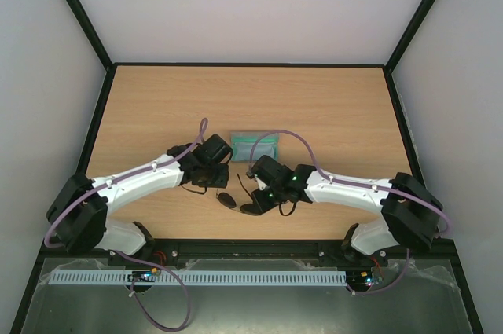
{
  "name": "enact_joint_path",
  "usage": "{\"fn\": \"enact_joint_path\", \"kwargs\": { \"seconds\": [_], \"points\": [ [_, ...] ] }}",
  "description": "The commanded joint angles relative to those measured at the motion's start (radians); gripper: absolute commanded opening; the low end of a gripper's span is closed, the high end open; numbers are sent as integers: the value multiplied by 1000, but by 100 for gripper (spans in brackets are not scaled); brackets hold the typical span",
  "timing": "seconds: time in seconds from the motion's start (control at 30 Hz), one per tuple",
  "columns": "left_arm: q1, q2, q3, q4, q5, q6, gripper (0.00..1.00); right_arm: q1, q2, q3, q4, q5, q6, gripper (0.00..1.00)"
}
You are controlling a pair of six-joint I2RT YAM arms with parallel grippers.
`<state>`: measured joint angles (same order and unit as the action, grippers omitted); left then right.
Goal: Organize the sunglasses
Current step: Place the sunglasses at the center of the board.
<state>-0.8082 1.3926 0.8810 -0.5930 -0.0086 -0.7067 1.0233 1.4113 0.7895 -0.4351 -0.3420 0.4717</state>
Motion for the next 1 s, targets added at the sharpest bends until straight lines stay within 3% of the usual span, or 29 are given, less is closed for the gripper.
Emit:
{"fn": "enact_joint_path", "kwargs": {
  "seconds": [0.0,0.2,0.37,0.63,0.97],
  "points": [
    [2,-46,-17,-18,-28,-17,39,8,21,-2,31,8,-2,1],
    [6,-133,-16,-165,-90,-118,40,9,32,21,21,65,16,1],
    [-33,-295,-129,-213,-60,-276,38,9,43,22,37,122,106,1],
    [-188,-361,-306,-66,-4,-469,33,10,105,-6,122,135,209,3],
    [-217,-245,-395,126,-6,-514,31,28,142,4,130,135,227,24]
  ]
}}
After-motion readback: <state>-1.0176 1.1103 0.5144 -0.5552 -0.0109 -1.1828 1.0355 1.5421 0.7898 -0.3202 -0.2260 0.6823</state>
